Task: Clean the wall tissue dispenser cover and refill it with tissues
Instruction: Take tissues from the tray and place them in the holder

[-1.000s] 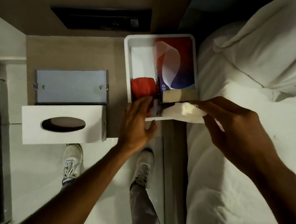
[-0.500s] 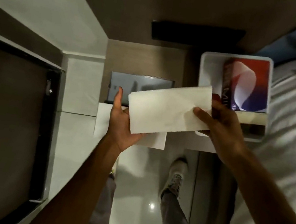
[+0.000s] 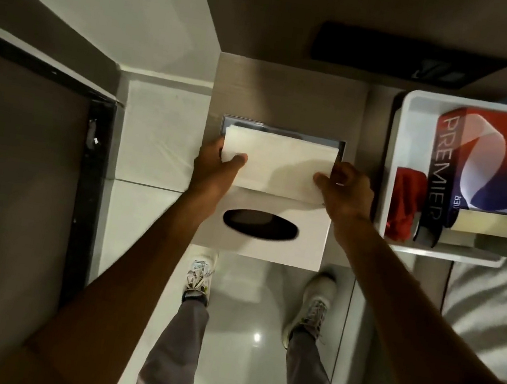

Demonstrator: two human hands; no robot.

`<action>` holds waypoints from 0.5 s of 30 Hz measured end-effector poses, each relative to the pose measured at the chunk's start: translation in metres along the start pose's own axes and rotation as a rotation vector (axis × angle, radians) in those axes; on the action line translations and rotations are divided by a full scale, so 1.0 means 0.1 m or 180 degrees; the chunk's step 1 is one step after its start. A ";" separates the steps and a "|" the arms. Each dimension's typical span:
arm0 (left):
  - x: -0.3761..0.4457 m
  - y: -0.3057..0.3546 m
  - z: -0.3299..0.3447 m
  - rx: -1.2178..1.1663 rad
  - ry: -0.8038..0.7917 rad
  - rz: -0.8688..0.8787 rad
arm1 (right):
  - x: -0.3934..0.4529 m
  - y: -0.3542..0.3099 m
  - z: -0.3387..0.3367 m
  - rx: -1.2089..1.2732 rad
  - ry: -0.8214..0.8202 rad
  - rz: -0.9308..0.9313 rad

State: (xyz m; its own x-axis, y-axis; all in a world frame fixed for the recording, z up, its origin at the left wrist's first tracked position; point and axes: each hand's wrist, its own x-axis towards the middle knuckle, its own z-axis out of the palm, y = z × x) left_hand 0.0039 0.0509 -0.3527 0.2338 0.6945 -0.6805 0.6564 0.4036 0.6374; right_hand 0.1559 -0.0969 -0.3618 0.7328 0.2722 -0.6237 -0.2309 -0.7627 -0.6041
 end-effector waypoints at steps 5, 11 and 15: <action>0.20 -0.04 0.08 0.0455 0.0192 0.0397 | 0.12 -0.02 0.13 -0.0369 0.0604 0.0044; 0.23 -0.06 0.14 0.0639 0.0229 0.0436 | 0.20 -0.06 0.20 -0.0719 0.0564 -0.0045; 0.19 -0.02 0.18 0.0756 0.0250 0.0282 | 0.17 -0.06 0.23 -0.1156 0.0371 -0.0216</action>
State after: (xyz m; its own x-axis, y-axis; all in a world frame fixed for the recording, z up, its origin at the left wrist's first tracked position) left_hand 0.0194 0.0523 -0.3733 0.2475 0.7687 -0.5898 0.7879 0.1946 0.5842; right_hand 0.1555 -0.0743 -0.3801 0.8113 0.2765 -0.5151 0.0470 -0.9091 -0.4139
